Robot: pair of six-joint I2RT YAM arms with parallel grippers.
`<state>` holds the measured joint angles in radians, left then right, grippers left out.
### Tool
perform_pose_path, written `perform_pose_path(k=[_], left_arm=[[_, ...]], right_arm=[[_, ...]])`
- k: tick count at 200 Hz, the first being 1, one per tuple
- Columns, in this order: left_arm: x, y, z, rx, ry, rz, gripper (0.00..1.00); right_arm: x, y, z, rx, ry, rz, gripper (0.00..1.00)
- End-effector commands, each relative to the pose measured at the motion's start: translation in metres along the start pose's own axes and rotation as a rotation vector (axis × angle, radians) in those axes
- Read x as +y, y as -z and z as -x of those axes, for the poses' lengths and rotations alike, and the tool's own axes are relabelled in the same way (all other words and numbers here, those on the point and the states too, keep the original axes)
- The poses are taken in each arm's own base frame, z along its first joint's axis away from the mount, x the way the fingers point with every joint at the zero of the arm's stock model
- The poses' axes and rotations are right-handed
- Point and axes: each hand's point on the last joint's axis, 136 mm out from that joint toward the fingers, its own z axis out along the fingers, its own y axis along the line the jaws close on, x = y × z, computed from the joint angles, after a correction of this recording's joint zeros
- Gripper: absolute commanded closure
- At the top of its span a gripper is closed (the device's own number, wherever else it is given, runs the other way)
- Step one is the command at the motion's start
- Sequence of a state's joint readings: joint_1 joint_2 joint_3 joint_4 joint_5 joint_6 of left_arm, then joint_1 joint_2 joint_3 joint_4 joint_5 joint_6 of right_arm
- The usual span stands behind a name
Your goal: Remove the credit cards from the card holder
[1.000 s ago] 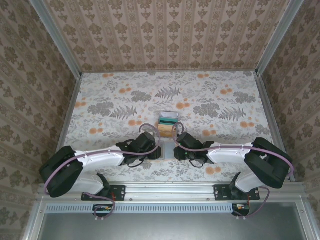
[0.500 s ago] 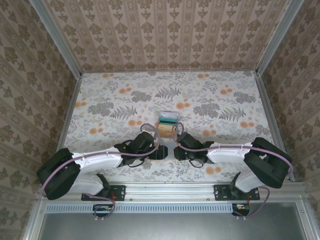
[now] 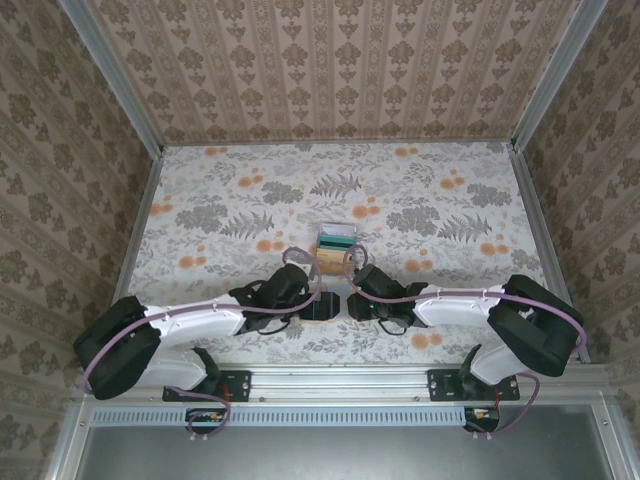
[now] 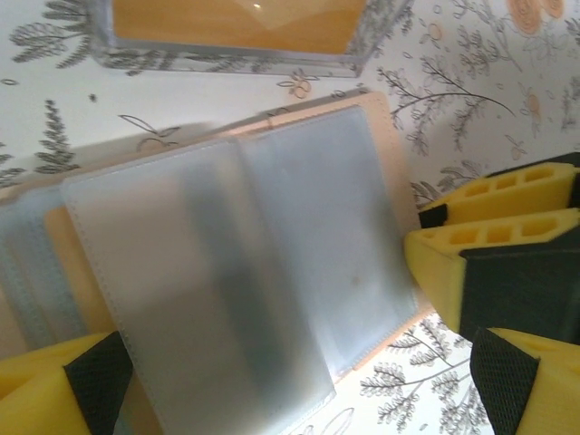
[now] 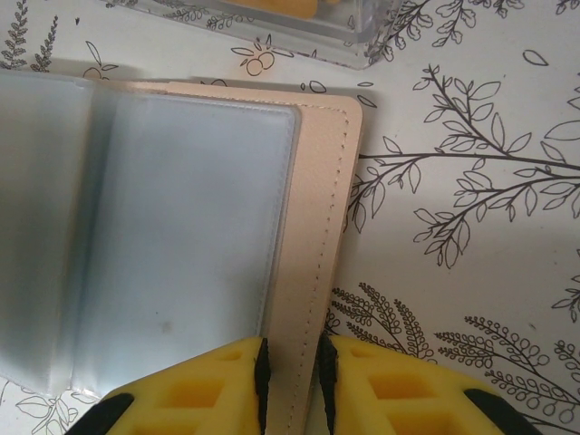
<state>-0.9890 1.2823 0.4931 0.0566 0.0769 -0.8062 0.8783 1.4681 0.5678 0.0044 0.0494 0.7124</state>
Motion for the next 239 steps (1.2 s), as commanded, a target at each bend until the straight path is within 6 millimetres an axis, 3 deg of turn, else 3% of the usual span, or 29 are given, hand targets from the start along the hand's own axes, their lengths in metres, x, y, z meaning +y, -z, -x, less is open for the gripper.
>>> perform_pose_path(k=[1,79,128,188,239], left_arm=[[-0.014,0.002,0.002,-0.003,-0.04,-0.053,0.01],[-0.039,0.006,0.014,-0.048,-0.072,-0.135,0.01],[-0.059,0.0,0.021,-0.051,-0.084,-0.185,0.01],[-0.08,-0.025,0.017,-0.012,-0.092,-0.21,0.02],[-0.072,-0.033,0.012,0.011,-0.071,-0.173,0.05]], right_arm=[[-0.006,-0.007,-0.008,0.025,-0.009,-0.035,0.73],[-0.012,-0.003,-0.005,-0.004,-0.027,-0.051,0.73],[-0.024,0.021,0.009,-0.11,-0.061,-0.078,0.71],[-0.043,0.045,0.013,-0.183,-0.123,-0.083,0.69],[-0.042,0.049,0.013,-0.187,-0.122,-0.07,0.69]])
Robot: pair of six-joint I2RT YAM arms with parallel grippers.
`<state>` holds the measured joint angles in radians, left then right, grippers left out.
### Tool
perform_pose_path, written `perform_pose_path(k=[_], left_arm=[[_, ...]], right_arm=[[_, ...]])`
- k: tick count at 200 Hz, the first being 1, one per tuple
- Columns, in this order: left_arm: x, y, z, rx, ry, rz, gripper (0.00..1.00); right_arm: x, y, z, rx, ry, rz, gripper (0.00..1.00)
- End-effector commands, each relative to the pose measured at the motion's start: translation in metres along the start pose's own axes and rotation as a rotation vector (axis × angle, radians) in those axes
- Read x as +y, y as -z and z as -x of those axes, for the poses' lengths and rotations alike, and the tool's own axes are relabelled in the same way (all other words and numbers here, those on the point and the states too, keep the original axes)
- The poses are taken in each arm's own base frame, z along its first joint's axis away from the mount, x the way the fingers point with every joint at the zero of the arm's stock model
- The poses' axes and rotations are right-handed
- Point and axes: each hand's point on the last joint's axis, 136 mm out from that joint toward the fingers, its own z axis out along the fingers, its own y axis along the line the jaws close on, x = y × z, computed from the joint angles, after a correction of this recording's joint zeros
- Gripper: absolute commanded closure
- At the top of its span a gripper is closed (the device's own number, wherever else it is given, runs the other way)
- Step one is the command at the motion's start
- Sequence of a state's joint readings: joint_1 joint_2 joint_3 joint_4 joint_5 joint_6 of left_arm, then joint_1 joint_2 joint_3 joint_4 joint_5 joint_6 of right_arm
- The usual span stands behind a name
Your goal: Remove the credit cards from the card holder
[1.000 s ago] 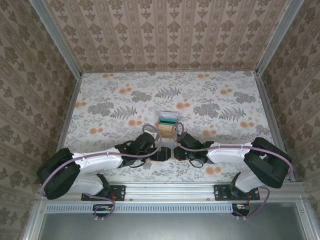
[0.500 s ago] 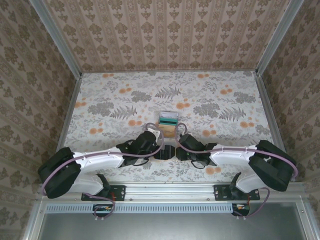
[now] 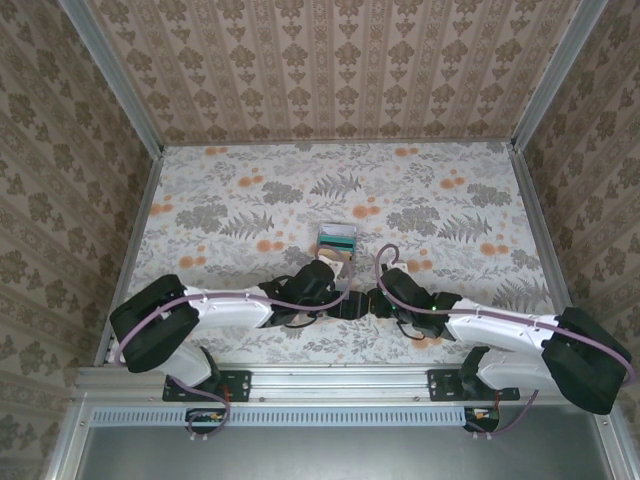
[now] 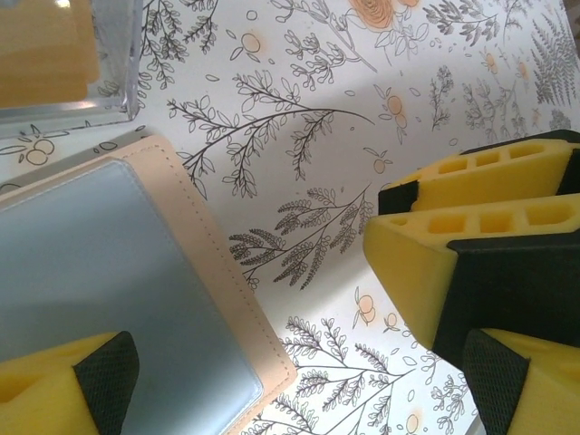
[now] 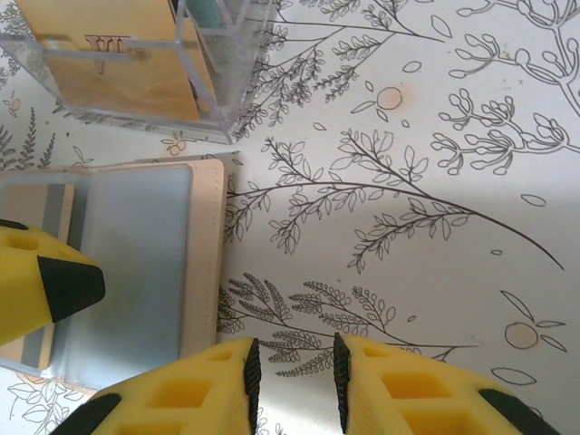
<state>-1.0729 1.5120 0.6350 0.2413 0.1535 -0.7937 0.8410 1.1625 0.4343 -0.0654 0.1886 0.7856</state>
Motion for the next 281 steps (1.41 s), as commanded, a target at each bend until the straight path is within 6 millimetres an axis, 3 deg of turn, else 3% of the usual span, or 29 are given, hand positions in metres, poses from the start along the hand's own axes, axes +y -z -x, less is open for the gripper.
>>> perform_pose_path(k=[1,38,69,117,138,195,281], left_arm=[[-0.006,0.003,0.006,-0.02,0.008,-0.01,0.05],[0.014,0.032,0.012,-0.067,0.015,0.066,0.08],[0.047,0.056,0.008,-0.097,0.06,0.142,0.24],[0.094,0.076,-0.009,-0.104,0.141,0.238,0.8],[0.104,0.076,-0.014,-0.099,0.162,0.255,0.98],[0.117,0.071,-0.024,-0.081,0.183,0.257,1.0],[0.104,0.07,-0.014,-0.109,0.167,0.189,1.0]], right_arm=[[-0.006,0.003,0.0,-0.007,-0.006,-0.018,0.69],[0.012,0.003,0.005,-0.001,0.01,0.049,0.68],[0.036,0.001,0.011,0.011,0.023,0.12,0.69],[0.082,-0.007,0.012,0.067,0.006,0.264,0.7],[0.101,-0.014,0.01,0.097,-0.01,0.319,0.72],[0.12,-0.035,-0.001,0.176,-0.052,0.348,0.8],[0.126,-0.052,-0.012,0.23,-0.078,0.348,0.82]])
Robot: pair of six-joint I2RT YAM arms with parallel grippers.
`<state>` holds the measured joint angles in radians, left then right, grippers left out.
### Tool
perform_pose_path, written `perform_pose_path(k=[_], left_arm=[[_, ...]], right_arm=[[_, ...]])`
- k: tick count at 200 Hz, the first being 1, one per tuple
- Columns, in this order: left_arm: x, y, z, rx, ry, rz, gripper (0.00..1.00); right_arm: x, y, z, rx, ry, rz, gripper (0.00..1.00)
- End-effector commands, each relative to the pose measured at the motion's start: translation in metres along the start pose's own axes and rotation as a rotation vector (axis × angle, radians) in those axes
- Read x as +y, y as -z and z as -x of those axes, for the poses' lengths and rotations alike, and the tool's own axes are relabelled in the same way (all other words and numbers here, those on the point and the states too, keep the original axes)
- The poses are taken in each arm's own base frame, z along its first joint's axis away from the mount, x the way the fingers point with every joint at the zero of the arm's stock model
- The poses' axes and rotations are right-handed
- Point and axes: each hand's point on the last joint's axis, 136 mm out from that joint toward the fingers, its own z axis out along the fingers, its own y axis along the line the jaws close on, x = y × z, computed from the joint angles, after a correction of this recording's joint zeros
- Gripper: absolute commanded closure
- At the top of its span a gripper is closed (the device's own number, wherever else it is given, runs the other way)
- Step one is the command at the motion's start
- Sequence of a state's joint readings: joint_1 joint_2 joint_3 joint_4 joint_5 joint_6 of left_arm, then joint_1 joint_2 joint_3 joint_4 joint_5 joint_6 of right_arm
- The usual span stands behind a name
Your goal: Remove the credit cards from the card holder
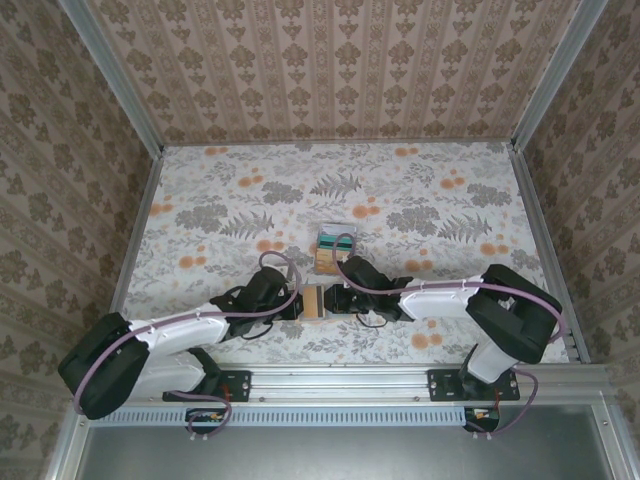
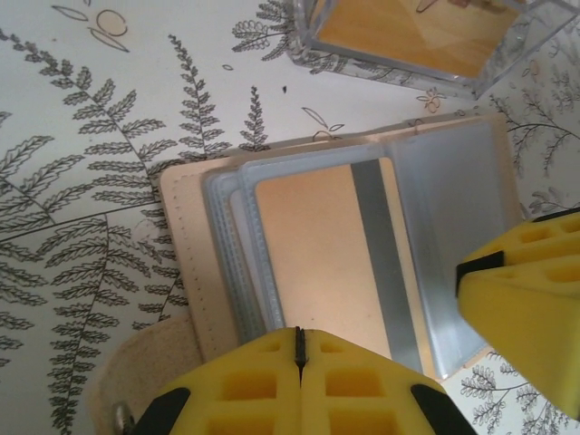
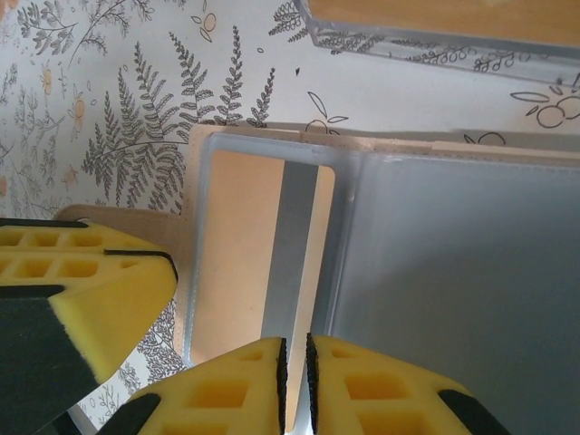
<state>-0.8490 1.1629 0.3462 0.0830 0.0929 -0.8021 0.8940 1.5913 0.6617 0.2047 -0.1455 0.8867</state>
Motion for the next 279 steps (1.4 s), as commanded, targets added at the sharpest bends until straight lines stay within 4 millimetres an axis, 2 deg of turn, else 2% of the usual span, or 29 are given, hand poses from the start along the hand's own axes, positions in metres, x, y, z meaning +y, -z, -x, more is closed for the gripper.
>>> perform_pose_path(k=[1,41,118,200,230,245,279], left_arm=[[-0.004,0.002,0.003,-0.012,-0.006,-0.027,1.0],[0.0,-0.005,-0.002,0.009,0.004,-0.01,1.0],[0.015,-0.01,-0.013,0.046,0.028,0.055,1.0],[0.014,-0.011,-0.015,0.053,0.021,0.06,1.0],[0.015,-0.012,-0.015,0.053,0.021,0.066,1.0],[0.018,-0.011,-0.015,0.052,0.026,0.083,1.0],[0.028,-0.009,-0.016,0.056,0.042,0.141,1.0]], right_arm=[[0.016,-0.004,0.004,0.002,-0.01,0.05,0.82],[0.015,-0.009,0.003,0.014,-0.018,0.043,0.81],[-0.001,-0.014,-0.001,0.02,-0.035,-0.022,0.8],[-0.008,-0.019,-0.005,0.035,-0.055,-0.039,0.8],[-0.003,-0.019,-0.004,0.035,-0.057,-0.017,0.88],[-0.008,-0.017,-0.003,0.024,-0.068,-0.039,0.94],[-0.016,-0.01,-0.001,0.012,-0.083,-0.054,0.96]])
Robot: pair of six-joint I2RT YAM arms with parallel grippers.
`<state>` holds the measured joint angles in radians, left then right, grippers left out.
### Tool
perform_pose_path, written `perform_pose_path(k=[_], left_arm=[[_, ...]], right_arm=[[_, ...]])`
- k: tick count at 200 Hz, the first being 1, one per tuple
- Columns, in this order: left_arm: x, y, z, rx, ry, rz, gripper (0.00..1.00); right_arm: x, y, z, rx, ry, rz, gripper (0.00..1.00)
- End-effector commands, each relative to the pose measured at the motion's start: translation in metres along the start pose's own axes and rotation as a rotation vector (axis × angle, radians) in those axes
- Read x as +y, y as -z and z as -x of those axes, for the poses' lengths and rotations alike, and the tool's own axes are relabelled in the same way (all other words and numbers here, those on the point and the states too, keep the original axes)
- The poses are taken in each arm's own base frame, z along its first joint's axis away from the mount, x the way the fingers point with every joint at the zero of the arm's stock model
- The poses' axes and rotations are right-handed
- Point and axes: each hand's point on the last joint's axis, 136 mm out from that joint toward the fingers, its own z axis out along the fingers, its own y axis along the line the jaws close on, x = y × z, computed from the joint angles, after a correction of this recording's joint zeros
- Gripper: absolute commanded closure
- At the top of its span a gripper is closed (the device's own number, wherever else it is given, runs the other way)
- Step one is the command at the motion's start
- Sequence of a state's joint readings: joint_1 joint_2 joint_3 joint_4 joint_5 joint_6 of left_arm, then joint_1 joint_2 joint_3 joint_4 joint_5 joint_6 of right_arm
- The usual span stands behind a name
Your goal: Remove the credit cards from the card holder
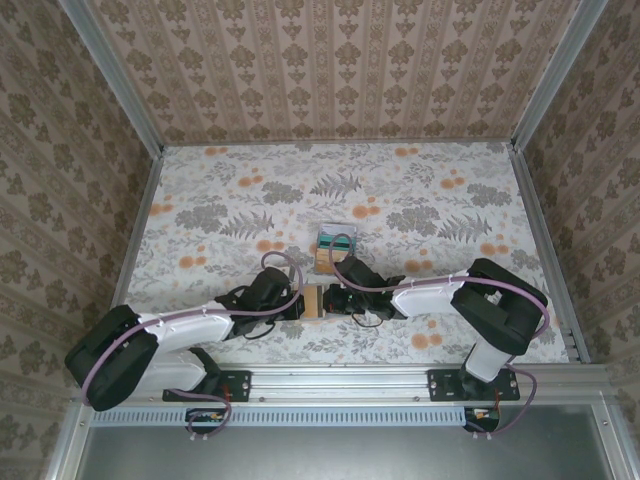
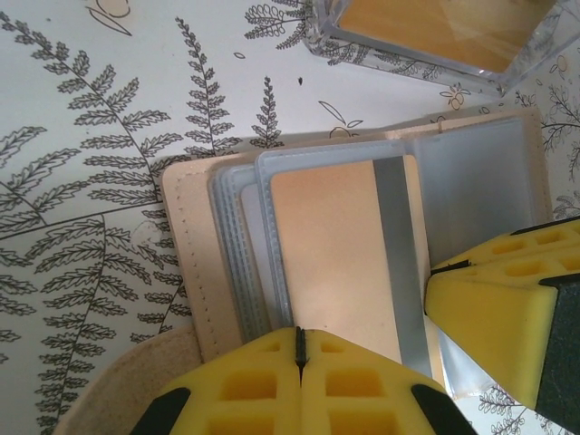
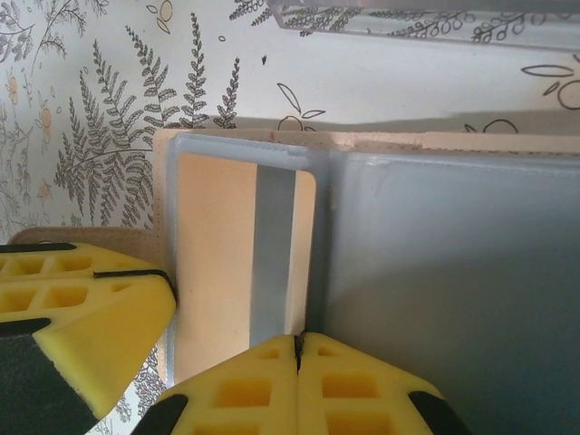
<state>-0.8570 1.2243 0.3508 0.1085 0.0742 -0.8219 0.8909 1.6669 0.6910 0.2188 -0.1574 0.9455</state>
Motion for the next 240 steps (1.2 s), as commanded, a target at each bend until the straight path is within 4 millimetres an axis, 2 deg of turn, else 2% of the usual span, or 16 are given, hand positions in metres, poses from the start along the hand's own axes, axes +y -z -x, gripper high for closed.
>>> perform_pose_path(k=[1,40,105,123,152,224,240], left_arm=[[0.023,-0.001,-0.012,0.043,0.025,0.112,1.0],[0.029,-0.001,-0.013,0.047,0.04,0.131,1.0],[0.027,-0.001,-0.013,0.05,0.034,0.124,1.0],[0.026,-0.001,-0.013,0.05,0.034,0.119,1.0],[0.023,-0.002,-0.012,0.051,0.029,0.11,1.0],[0.021,-0.002,-0.013,0.054,0.03,0.1,1.0],[0.022,-0.002,-0.013,0.055,0.03,0.102,1.0]], right_arm=[[-0.01,0.005,0.002,-0.015,-0.018,-0.034,0.96],[-0.018,0.011,0.004,-0.026,-0.028,-0.042,0.97],[-0.027,0.016,0.004,-0.029,-0.029,-0.051,0.96],[-0.02,0.015,0.005,-0.029,-0.015,-0.011,0.91],[-0.008,0.01,0.006,-0.023,-0.012,0.05,0.78],[-0.008,-0.004,0.006,-0.002,-0.041,0.082,0.76],[-0.009,-0.006,0.006,-0.001,-0.049,0.082,0.79]])
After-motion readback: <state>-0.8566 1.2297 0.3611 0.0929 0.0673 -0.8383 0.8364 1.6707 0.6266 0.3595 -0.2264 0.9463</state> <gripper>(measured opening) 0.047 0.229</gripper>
